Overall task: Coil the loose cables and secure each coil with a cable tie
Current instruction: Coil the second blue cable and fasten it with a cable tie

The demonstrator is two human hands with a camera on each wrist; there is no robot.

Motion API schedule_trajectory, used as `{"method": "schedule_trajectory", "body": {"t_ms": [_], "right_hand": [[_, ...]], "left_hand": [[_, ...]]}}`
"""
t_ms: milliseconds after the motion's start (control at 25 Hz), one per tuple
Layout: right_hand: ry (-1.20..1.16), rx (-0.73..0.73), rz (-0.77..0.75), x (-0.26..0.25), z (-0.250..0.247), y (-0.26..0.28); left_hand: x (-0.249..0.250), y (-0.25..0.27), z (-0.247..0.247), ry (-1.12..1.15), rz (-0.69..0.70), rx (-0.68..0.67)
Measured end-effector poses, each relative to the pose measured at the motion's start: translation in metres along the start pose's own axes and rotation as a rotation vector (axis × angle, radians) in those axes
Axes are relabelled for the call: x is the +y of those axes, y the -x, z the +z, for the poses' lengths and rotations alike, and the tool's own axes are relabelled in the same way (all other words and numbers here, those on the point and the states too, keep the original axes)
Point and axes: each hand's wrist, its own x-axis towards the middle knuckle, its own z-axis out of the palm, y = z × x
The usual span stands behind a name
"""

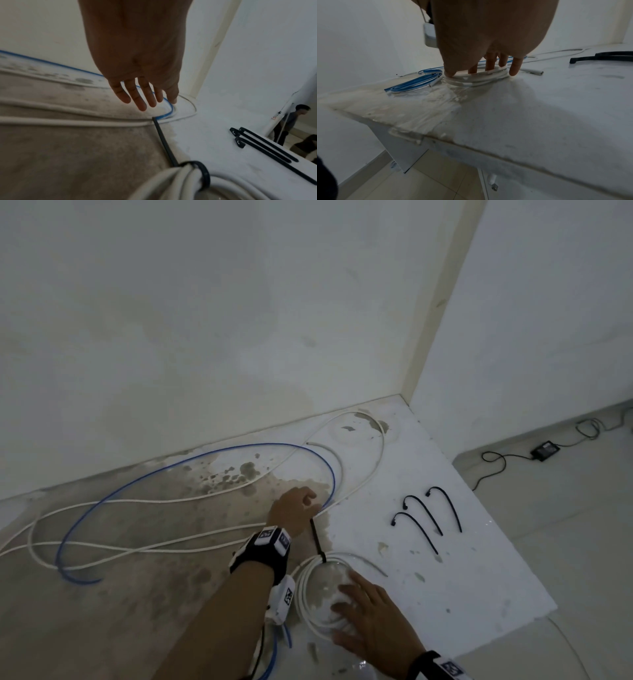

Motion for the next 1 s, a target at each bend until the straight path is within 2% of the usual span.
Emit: {"method": "schedule_trajectory", "body": {"t_ms": [160, 280, 440, 560, 720, 800, 880, 1000], "right_hand": [[0.005, -0.016, -0.047, 0.006, 0.007, 0.003], [0.025, -0.006, -0.085, 0.010, 0.008, -0.001], [0.053, 0.009, -0.126, 0.013, 0.011, -0.004], [0.003, 0.071, -0.167, 0.015, 0.009, -0.005], [-0.037, 0.125, -0.158, 0.015, -0.009, -0.017], [-0.122, 0.167, -0.113, 0.008, -0.027, -0.030], [-0.250, 0.249, -0.032, -0.005, -0.057, -0.051], [-0.518, 0.393, 0.050, -0.036, -0.116, -0.090]], "left_hand": [[0.005, -0.021, 0.037, -0.190, -0.033, 0.098], [0.004, -0.021, 0.037, -0.129, -0.011, 0.179], [0.012, -0.008, 0.001, 0.159, 0.068, 0.266], [0.022, 0.012, -0.038, 0.320, 0.156, 0.336], [0.032, 0.042, -0.084, 0.620, 0.116, 0.400], [0.042, 0.055, -0.101, 0.816, 0.100, 0.421], [0.057, 0.071, -0.119, 1.002, 0.129, 0.378], [0.080, 0.098, -0.145, 1.079, 0.117, 0.305]]}}
